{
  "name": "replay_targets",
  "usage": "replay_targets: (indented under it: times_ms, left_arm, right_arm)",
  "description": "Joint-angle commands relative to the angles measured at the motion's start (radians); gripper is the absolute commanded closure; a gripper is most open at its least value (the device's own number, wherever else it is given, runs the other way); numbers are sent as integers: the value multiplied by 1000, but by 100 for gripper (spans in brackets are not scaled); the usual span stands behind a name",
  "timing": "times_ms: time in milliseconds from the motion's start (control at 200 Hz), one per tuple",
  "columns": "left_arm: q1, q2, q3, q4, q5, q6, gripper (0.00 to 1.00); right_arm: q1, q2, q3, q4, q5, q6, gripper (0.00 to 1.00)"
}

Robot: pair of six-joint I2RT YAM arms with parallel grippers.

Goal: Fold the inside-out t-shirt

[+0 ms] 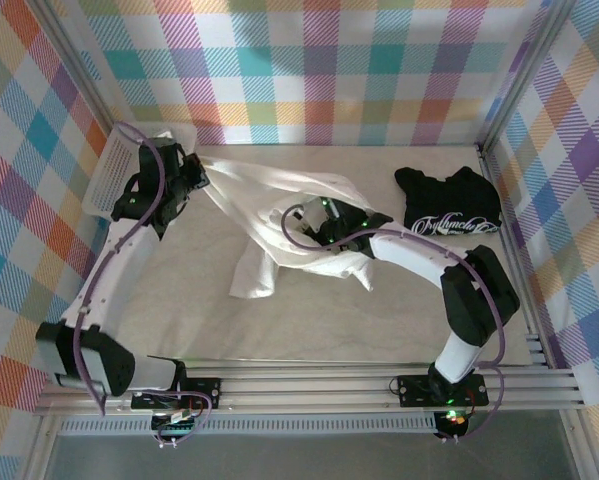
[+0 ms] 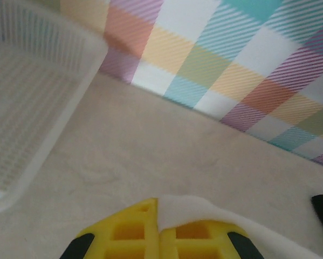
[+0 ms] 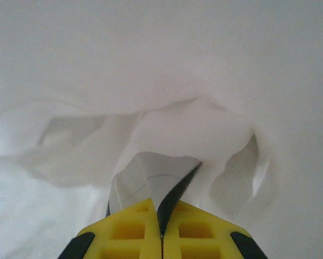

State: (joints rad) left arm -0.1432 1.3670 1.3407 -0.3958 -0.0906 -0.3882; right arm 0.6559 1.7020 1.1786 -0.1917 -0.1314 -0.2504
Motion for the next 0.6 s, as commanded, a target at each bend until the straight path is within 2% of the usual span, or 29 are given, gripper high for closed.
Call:
replay_targets:
  times_ms: [0, 100, 295, 415, 500, 595]
  left_arm:
    - [51, 26, -13, 72, 87, -90, 100]
    - [67, 47, -12, 84, 95, -96, 100]
    - [68, 81, -30, 97, 123, -88, 100]
    - [24, 105, -54, 147, 155, -63, 100]
    - [-40, 149, -11, 126, 153, -11, 100]
    - [-71, 199, 44, 74, 192, 8, 100]
  right_arm:
    - [-4, 5, -22, 8, -32, -47, 100]
    - [12, 37, 5, -25, 34, -77, 100]
    - [13, -8, 23, 75, -9, -36, 100]
    - [11, -38, 69, 162, -151, -6, 100]
    - [13, -19, 123, 204, -287, 30, 100]
    - [16, 6, 164, 243, -368, 60, 100]
